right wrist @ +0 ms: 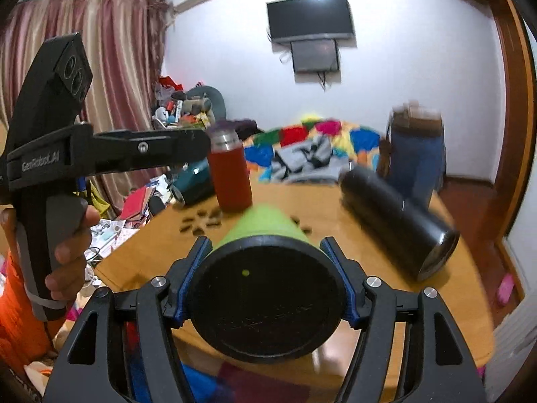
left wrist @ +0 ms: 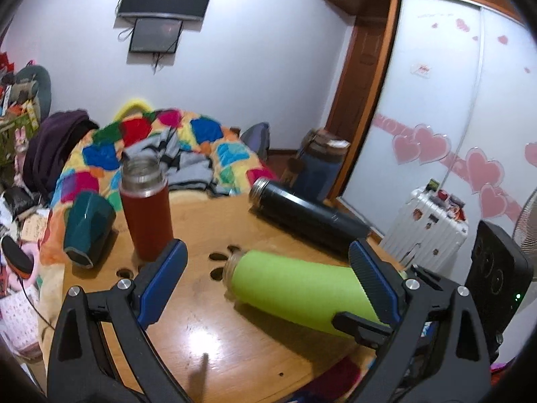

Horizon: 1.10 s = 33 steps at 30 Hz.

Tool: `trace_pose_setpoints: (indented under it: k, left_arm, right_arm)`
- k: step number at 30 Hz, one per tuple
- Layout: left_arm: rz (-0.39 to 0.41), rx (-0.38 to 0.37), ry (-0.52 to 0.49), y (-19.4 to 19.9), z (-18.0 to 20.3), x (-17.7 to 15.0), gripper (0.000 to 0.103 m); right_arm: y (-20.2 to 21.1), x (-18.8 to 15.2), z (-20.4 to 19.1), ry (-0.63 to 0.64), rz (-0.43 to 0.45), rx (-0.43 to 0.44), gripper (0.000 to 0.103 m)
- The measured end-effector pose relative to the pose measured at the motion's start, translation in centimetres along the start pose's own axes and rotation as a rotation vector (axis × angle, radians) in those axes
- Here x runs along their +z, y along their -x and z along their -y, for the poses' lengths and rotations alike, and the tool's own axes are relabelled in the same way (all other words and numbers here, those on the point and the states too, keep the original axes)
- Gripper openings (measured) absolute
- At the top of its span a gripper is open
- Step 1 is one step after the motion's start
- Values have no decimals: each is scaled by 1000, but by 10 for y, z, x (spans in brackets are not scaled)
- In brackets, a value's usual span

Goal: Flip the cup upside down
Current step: 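Lift and rotate the green bottle bottom-up with the left gripper, then lower the inverted green bottle onto the table with the left gripper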

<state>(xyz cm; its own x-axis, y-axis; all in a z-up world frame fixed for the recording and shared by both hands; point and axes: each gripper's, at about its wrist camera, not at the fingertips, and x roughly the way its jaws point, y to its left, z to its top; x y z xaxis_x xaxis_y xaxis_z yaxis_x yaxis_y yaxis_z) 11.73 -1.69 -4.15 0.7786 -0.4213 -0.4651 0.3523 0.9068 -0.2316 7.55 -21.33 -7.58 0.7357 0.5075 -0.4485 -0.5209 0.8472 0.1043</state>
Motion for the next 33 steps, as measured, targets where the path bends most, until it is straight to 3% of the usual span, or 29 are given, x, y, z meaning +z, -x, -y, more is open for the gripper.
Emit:
trace_pose_setpoints:
  k: [6, 12, 22, 33]
  left_arm:
    - [51, -68, -66, 26, 15, 21, 98]
    - [24, -87, -86, 22, 11, 33, 98]
    - [-10, -32, -11, -2, -29, 50, 99]
    - [38, 98, 28, -12, -54, 52, 99]
  right_arm:
    - [9, 32, -24, 88, 70, -2, 63]
    - [-4, 58, -34, 108, 92, 12, 63]
    - [-38, 83, -34, 85, 110, 6, 63]
    - [-81, 62, -21, -4, 9, 99, 63]
